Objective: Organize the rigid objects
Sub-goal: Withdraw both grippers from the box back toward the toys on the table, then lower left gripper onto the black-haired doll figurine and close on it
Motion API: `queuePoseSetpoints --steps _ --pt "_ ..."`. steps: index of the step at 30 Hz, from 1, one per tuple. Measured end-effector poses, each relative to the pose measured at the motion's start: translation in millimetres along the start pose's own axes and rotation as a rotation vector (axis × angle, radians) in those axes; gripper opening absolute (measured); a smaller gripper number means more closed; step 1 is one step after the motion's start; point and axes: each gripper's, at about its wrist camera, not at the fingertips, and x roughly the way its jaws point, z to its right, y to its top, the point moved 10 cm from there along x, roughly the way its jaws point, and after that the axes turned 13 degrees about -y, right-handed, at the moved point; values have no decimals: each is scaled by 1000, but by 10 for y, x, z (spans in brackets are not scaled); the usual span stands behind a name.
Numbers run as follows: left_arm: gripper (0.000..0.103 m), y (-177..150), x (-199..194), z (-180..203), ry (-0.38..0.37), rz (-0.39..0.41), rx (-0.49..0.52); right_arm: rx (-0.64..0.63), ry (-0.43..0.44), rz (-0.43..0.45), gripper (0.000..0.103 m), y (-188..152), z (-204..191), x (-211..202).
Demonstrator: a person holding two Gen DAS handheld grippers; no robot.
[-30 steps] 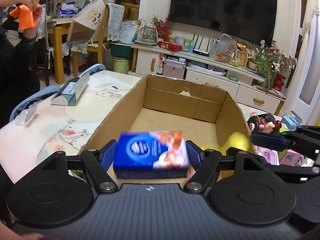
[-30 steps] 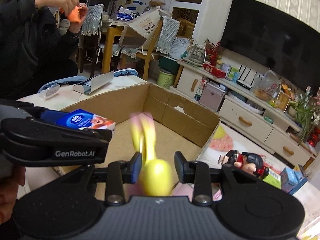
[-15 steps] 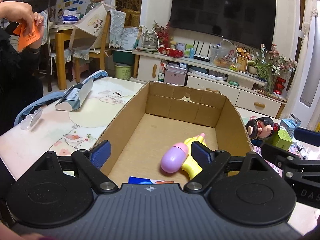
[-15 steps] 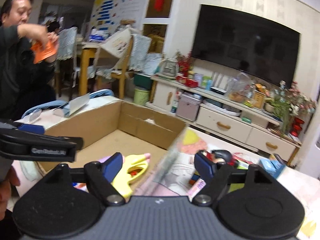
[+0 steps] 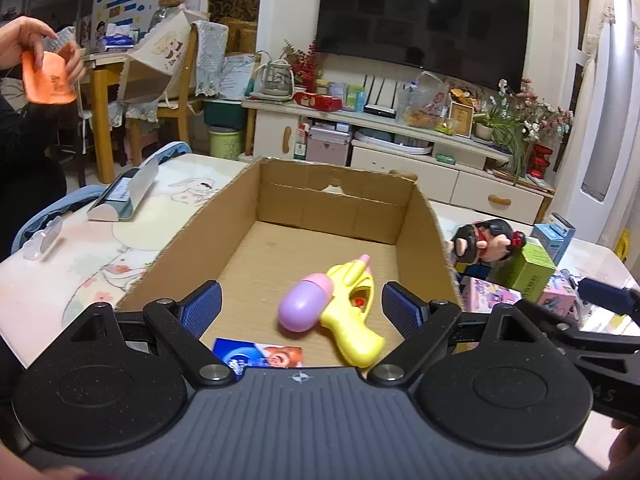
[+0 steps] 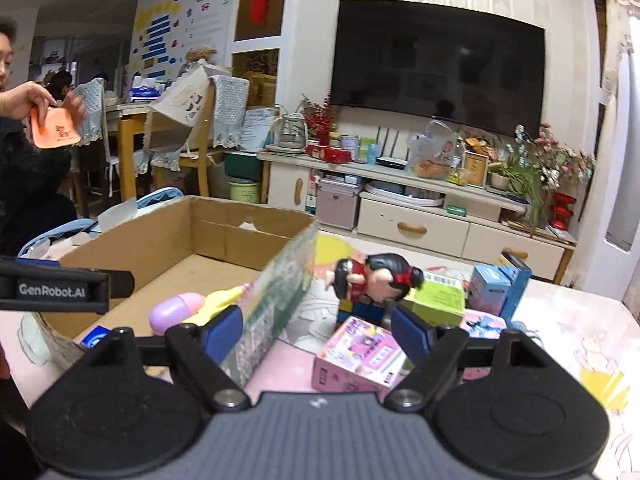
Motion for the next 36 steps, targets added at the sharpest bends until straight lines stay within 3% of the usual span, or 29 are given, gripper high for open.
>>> queuePoseSetpoints --steps 3,5,10,18,23,28,31,36 --pt "103 2 3 51 -19 2 10 28 -10 -17 82 -58 77 12" --pt "103 22 2 64 -45 13 12 45 -21 -26 87 -106 152 24" --pt "103 84 -2 236 -124 80 27 81 -65 -32 91 -201 359 48" --pt "103 202 248 541 -176 169 128 141 -139 -67 94 -358 758 149" --pt "103 230 382 584 -139 213 203 187 -185 -102 95 -472 1022 236" --pt "103 239 456 443 -80 216 194 228 -218 -129 98 -572 1254 326" --pt "103 263 443 397 -16 235 238 244 -233 -138 98 -603 1362 376" --pt "103 276 486 387 -17 208 208 252 -265 -143 99 -621 1523 470"
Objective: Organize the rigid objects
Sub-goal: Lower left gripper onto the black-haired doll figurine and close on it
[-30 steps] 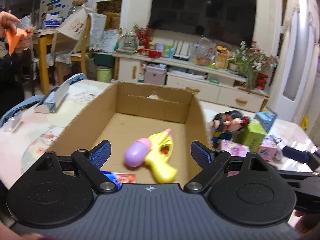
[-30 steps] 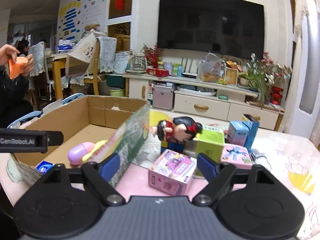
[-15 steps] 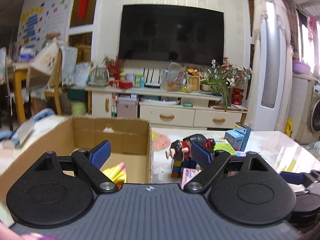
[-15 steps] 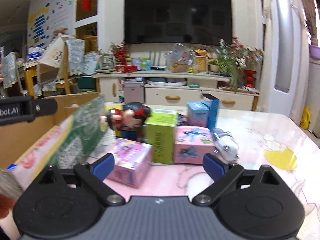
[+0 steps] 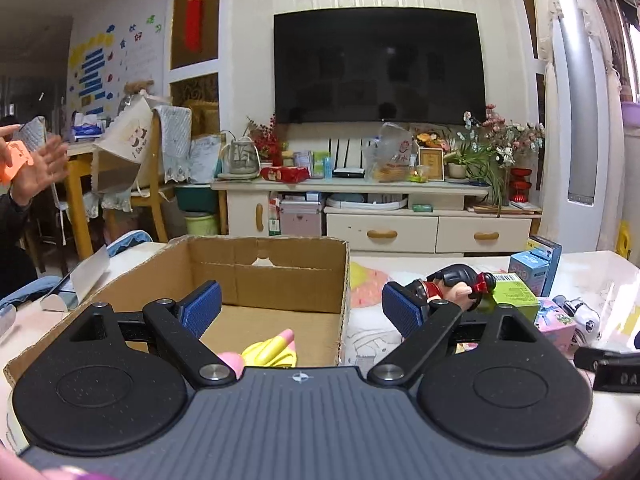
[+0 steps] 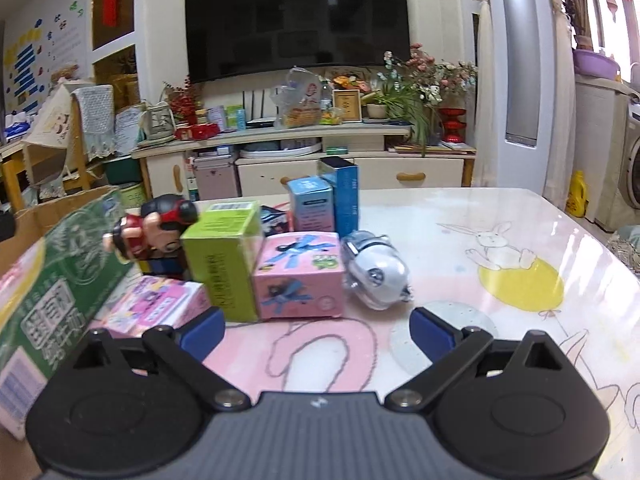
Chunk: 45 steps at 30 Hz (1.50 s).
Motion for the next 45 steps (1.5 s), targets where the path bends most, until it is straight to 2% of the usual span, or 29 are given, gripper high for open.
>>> queuePoseSetpoints --steps 2,8,13,19,29,32,39,45 --pt "103 26 5 85 -22 -7 12 4 -15 -6 99 14 53 79" --pt "103 138 127 542 -179 -60 119 0 -42 -37 99 17 159 303" --pt "103 126 460 883 -315 -205 196 -23 -34 -53 100 7 172 395" --pt "103 81 808 989 -344 -310 274 -42 -11 -42 101 69 188 479" --pt "103 -54 1223 1127 -438 -431 352 37 38 -76 102 186 310 711" --pt "103 -49 1286 1148 -471 -437 333 77 42 -80 102 233 392 752" --pt "103 -68 1375 1154 -484 -452 278 164 61 -105 98 274 526 805" --pt "103 -75 1389 1147 -515 -457 283 137 81 -81 98 299 447 734"
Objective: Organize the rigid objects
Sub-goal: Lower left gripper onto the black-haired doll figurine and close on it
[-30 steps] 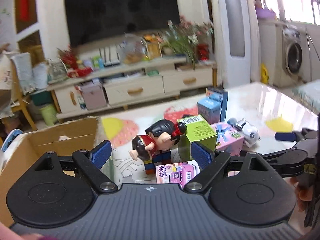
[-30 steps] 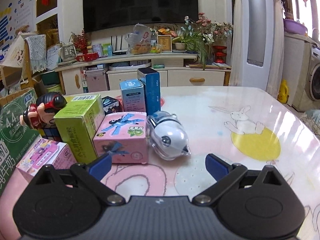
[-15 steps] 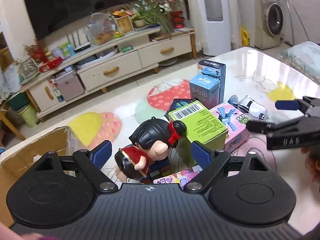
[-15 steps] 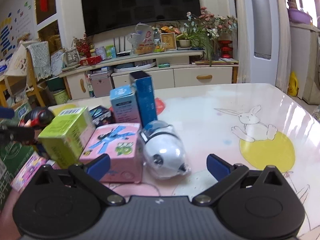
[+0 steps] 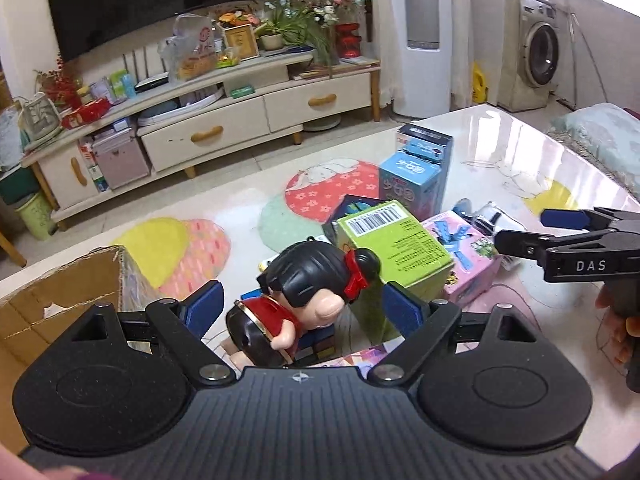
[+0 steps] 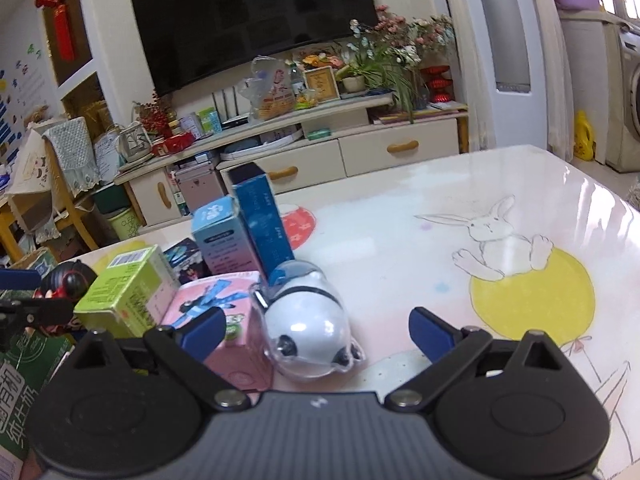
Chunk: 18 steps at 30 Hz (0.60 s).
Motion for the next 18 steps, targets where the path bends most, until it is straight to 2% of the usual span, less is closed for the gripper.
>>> queuePoseSetpoints --steps 6,11,18 --pt "103 -26 -46 57 -24 -17 47 -59 -1 2 98 -46 -103 16" --pt "103 -36 -23 66 -39 -24 41 -61 -42 -13 98 -63 -39 69" --pt "103 -146 -31 302 -101 -49 55 -73 -124 4 98 -22 110 97"
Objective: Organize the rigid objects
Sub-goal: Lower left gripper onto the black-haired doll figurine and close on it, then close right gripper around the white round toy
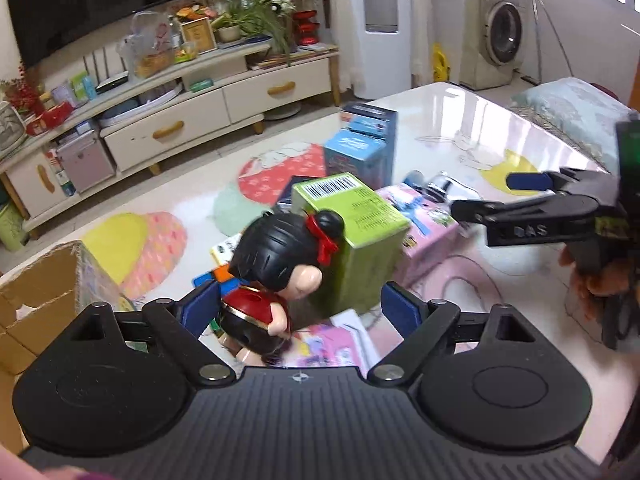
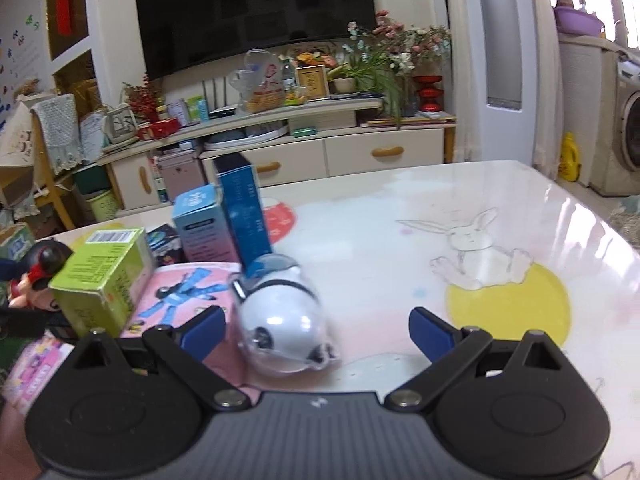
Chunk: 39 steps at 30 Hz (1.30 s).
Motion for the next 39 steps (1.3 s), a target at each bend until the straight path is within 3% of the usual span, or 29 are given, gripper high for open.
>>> queuePoseSetpoints --steps 2,14,17,19,20,24,27,31,39 --pt "103 -4 -12 19 -2 7 -6 -13 -26 9 99 14 36 18" --pt "99 51 185 -117 190 15 93 -84 -2 -14 97 -40 -70 126" --pt "88 33 226 -130 249 6 128 -102 -5 -13 96 -55 -122 164" --pt "67 -4 228 -180 299 -9 119 -117 -12 -10 96 -60 -151 195" --pt "63 -14 235 -224 322 -12 102 -119 -11 -11 96 -69 -166 211" --pt "63 -35 226 -244 345 -5 68 -137 -12 -23 94 -89 -205 286" --pt "63 -33 212 -204 371 -6 77 -145 -2 -19 83 -78 -239 308" --pt "63 -35 179 -177 395 -2 63 -176 18 -26 54 -113 -325 328" --pt "63 -96 73 -146 407 26 -18 -197 13 -3 53 -142 -316 295"
